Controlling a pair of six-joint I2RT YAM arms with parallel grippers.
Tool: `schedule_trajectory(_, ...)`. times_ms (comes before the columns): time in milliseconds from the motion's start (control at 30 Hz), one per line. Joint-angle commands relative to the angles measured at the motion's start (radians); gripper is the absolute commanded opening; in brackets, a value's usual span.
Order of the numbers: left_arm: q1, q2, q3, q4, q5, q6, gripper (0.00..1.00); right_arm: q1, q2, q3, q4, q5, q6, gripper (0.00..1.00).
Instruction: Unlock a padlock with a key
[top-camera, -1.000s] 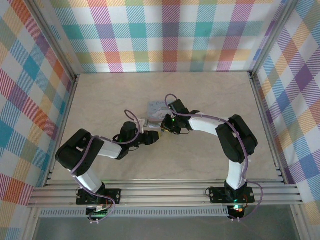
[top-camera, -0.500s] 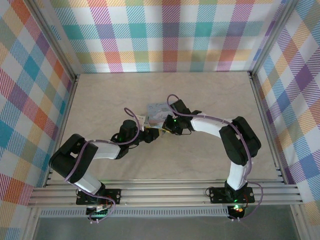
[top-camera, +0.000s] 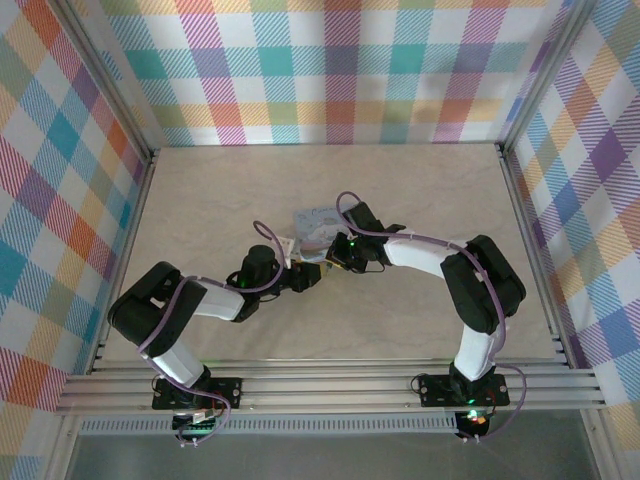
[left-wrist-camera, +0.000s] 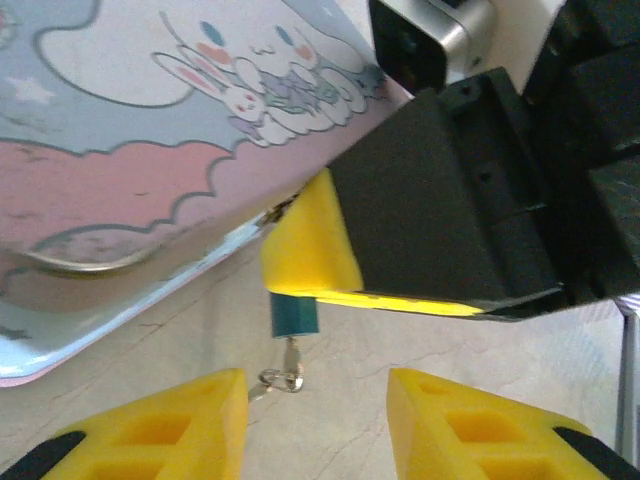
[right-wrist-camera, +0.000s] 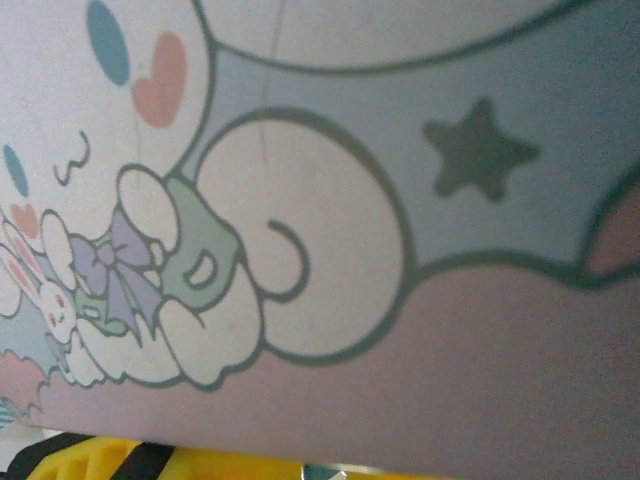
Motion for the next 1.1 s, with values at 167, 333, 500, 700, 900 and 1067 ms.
schedule_trajectory(167, -0.017, 0.046, 0.007, 0.054, 0.034, 0.022, 0.4, -0.001, -0.009, 0.017, -0.037, -0.047, 0.033, 0.0)
schedule_trajectory(333, -0.029, 0.079, 0.008, 0.079, 0.038, 0.02, 0.39, -0.001, -0.003, 0.022, -0.041, -0.056, 0.032, 0.0)
schedule_trajectory(500, -0.035, 0.099, 0.017, 0.089, 0.032, 0.021, 0.36, -0.001, -0.001, 0.029, -0.045, -0.061, 0.031, 0.0)
schedule_trajectory(700, -0.036, 0.127, 0.028, 0.104, 0.027, 0.02, 0.31, -0.001, 0.004, 0.041, -0.054, -0.063, 0.03, 0.0)
schedule_trajectory(900, -0.036, 0.16, 0.037, 0.143, 0.035, 0.006, 0.27, -0.001, 0.011, 0.048, -0.056, -0.068, 0.03, 0.0)
schedule_trajectory(1067, -0.036, 0.182, 0.042, 0.171, 0.033, -0.006, 0.25, -0.001, 0.013, 0.045, -0.056, -0.072, 0.033, 0.0)
